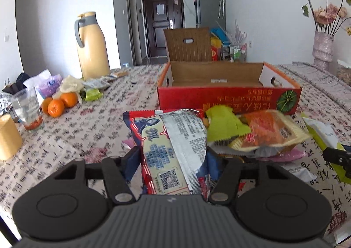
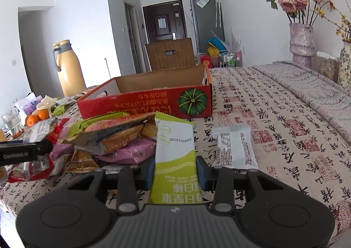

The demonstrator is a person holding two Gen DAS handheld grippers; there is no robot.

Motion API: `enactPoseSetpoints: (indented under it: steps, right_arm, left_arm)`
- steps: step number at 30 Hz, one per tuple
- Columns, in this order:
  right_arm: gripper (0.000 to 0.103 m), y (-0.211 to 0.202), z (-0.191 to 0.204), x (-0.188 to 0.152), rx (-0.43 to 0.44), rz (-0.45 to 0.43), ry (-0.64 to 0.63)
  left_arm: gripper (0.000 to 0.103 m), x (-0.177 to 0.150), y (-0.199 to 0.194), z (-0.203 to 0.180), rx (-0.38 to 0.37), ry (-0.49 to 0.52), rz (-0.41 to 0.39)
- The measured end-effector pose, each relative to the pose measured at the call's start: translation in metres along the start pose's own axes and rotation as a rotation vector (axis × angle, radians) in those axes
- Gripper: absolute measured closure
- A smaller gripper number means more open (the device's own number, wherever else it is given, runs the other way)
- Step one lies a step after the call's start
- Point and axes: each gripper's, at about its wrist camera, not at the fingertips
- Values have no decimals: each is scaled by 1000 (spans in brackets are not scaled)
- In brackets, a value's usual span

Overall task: Organize snacks
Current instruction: 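Carry the green bar and blue-white packet with both tools over the red box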

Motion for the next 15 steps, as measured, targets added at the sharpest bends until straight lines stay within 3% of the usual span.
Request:
enactPoseSetpoints:
  steps: [15]
  right_arm:
    - [65,5,12,40,-9,-85,-23]
  left_arm:
    - [40,57,-2,6,-22,57,-140]
Point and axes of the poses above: each gripper's, at about its wrist camera, not at the fingertips, and y roughly the way its jaws point, z to its left, x to its top, and after that the axes turned 1 degree about -x, right-handed
